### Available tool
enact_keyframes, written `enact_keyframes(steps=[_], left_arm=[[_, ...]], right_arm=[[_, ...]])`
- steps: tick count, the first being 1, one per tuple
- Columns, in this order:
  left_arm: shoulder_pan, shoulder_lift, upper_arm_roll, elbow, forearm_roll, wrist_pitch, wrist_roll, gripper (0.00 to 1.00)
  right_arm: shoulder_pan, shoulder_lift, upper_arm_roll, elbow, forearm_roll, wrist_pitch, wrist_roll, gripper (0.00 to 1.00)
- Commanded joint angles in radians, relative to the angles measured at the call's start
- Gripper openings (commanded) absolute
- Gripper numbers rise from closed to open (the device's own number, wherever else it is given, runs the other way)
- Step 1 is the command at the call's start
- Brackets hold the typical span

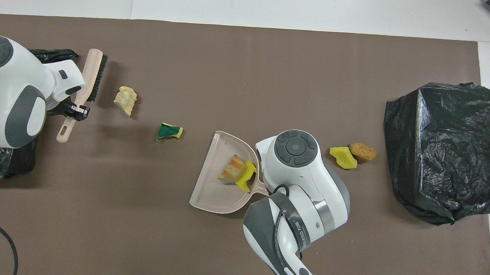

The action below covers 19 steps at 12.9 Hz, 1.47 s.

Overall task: Sweep and dump trash in bin
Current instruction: 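Sweep more crumbs and sponge pieces into the dustpan with the left gripper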

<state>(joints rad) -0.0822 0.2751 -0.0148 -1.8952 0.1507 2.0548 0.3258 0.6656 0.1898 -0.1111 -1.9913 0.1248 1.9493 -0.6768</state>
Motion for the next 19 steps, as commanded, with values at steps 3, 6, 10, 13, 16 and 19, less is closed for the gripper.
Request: enact_keyframes(steps=[3,6,10,13,16,19], left_arm=[[-0.111,-0.14,0.01,-0.214,-0.163,0.008,0.035,0.0],[-0.23,-0.181,0.012,-0.272,-0.247,0.004,0.015,0.0],[-0.405,-0.226,0.01,-0.3,-0.293,-0.079,-0.217,0.0],[-0.439,-0.218,0.012,-0.271,-0.369,-0.084,-0.336,0.0],[-0.421,-0.231,0.022,-0.234,-0.369,-0.123,-0.42,0.0],[-0.406,-0.26,0.026,-0.231,-0.355,-0.142,-0.621,0.0]], right_arm=[[0.006,-0.018,0.002,-0.027,-0.028,0.036,0.043,0.0],[0.006,-0.02,0.002,-0.03,-0.028,0.036,0.059,0.0],[0.006,-0.02,0.002,-0.03,-0.028,0.036,0.06,0.0],[0.006,-0.02,0.002,-0.03,-0.028,0.036,0.059,0.0],[0.006,-0.02,0.002,-0.03,-0.028,0.037,0.059,0.0],[0.006,-0.02,0.002,-0.03,-0.028,0.036,0.059,0.0]])
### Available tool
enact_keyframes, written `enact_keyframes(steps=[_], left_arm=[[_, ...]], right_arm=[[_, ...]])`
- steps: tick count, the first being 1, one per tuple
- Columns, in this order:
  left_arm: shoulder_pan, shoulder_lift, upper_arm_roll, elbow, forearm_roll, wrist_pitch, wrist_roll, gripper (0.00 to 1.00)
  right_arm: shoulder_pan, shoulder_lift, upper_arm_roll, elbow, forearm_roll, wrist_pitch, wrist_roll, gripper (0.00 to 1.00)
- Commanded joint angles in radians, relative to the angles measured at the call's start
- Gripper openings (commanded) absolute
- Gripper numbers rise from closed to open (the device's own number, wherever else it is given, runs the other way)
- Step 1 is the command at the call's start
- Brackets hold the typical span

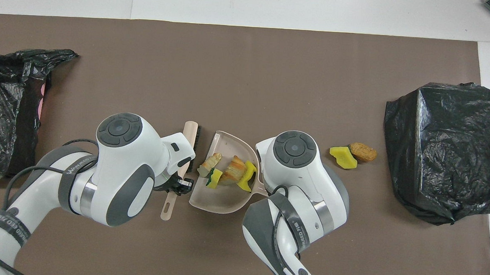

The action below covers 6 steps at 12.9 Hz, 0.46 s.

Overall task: Sweep and dump trash in bin
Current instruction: 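Sweep more crumbs and sponge pieces into the dustpan with the left gripper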

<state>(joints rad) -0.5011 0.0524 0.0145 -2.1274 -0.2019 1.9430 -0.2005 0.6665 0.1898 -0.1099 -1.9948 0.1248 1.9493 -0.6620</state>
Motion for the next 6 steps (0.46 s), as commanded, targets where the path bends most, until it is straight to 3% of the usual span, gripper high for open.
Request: enact_keyframes(steps=[1,6], left_arm=[[0.013,-0.045,-0.004,0.003,0.021,-0.029,-0.127,0.0],[0.009,-0.127,-0.005,-0.008,0.099,-0.099,-0.27,0.0]], right_arm=[[0.005,-0.02,0.001,-0.027,-0.028,0.037,0.044,0.0],[-0.007,-0.039,0.001,-0.012,-0.017,0.023,0.047,0.0]])
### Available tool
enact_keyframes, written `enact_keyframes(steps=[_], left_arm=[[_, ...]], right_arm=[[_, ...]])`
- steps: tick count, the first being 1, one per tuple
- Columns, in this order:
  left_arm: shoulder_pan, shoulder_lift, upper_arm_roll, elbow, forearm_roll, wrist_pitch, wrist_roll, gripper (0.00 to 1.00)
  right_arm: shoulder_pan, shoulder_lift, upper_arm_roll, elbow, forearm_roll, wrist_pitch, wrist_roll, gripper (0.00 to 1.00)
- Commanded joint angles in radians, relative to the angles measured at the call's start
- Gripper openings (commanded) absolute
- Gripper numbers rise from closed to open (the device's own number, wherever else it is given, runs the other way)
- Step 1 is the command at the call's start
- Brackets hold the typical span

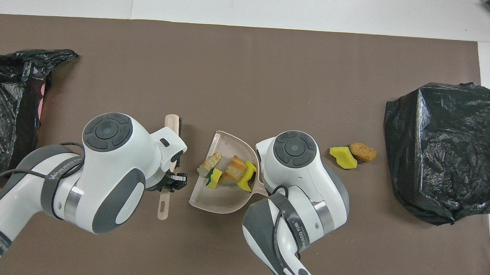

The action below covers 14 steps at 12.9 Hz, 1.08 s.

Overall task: Sweep and dump trash in bin
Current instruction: 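Sweep more crumbs and sponge pieces into the dustpan with the left gripper, then carry the dustpan to the trash bag with the right gripper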

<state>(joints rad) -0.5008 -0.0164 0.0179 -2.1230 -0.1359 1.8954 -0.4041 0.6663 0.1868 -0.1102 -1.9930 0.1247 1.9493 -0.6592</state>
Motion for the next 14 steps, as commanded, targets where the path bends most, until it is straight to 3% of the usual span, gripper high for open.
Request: enact_keyframes(steps=[1,4,8,11,14], left_arm=[[-0.002,-0.079,-0.012,-0.027,0.048,-0.061,-0.123,0.0],[-0.062,-0.106,-0.021,-0.063,0.052,-0.042,-0.293,0.0],[-0.211,-0.258,-0.032,-0.271,0.05,0.083,-0.412,0.0],[-0.355,-0.293,-0.036,-0.333,0.05,0.141,-0.54,0.0],[-0.482,-0.286,-0.038,-0.371,0.038,0.205,-0.596,0.0]], right_arm=[[-0.014,-0.055,0.0,-0.013,-0.016,0.019,0.043,0.0],[-0.057,-0.107,0.0,-0.01,-0.008,0.014,0.04,0.0],[-0.144,-0.17,0.0,0.02,-0.007,-0.05,0.006,0.0],[-0.31,-0.214,-0.009,0.083,0.064,-0.193,-0.112,0.0],[-0.506,-0.224,-0.013,0.129,0.065,-0.257,-0.363,0.0]])
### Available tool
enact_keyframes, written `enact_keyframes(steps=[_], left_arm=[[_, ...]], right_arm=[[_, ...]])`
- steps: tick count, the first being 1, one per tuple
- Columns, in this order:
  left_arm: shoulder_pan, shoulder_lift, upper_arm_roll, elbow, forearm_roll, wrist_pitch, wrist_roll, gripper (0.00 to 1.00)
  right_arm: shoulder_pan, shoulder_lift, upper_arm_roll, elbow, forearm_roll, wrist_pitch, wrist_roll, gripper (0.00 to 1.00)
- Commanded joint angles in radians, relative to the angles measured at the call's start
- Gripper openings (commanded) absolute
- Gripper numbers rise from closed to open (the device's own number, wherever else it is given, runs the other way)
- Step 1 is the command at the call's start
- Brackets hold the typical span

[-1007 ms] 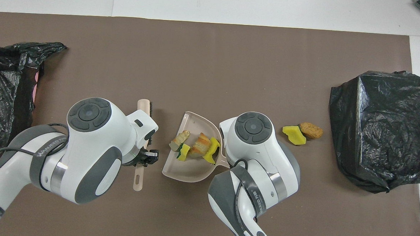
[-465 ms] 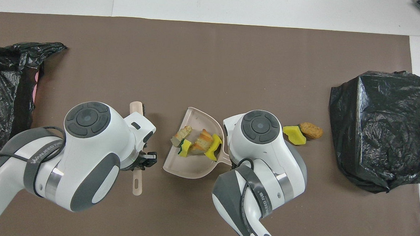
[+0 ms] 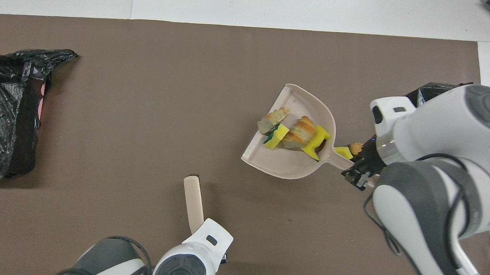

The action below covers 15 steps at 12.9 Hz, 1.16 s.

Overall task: Sweep and dump trash in bin
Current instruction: 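Carry the dustpan to the trash bag with the right gripper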

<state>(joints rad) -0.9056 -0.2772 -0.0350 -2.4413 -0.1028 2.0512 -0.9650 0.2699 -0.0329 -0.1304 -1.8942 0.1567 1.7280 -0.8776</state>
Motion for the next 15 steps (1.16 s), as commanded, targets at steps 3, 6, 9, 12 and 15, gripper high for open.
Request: enact_keyframes(steps=[3,6,9,12,15], left_arm=[[-0.176,-0.016,0.015,-0.11,0.0,0.113,-0.101,0.0],[-0.225,-0.02,0.013,-0.128,-0.075,0.124,-0.098,0.0],[-0.263,0.009,0.013,-0.139,-0.117,0.151,-0.092,0.0],[-0.263,0.013,0.013,-0.142,-0.118,0.155,-0.084,0.0],[-0.262,0.013,0.015,-0.15,-0.118,0.158,-0.081,0.0]], right_arm=[[-0.318,0.008,0.005,0.061,0.078,-0.044,-0.436,0.0],[-0.473,0.019,0.0,0.101,0.064,-0.087,-0.584,0.0],[-0.578,0.085,-0.002,0.245,0.049,-0.172,-0.659,0.0],[-0.675,0.186,-0.002,0.354,0.015,-0.206,-0.774,0.0],[-0.739,0.313,0.0,0.479,-0.06,-0.182,-0.871,0.0]])
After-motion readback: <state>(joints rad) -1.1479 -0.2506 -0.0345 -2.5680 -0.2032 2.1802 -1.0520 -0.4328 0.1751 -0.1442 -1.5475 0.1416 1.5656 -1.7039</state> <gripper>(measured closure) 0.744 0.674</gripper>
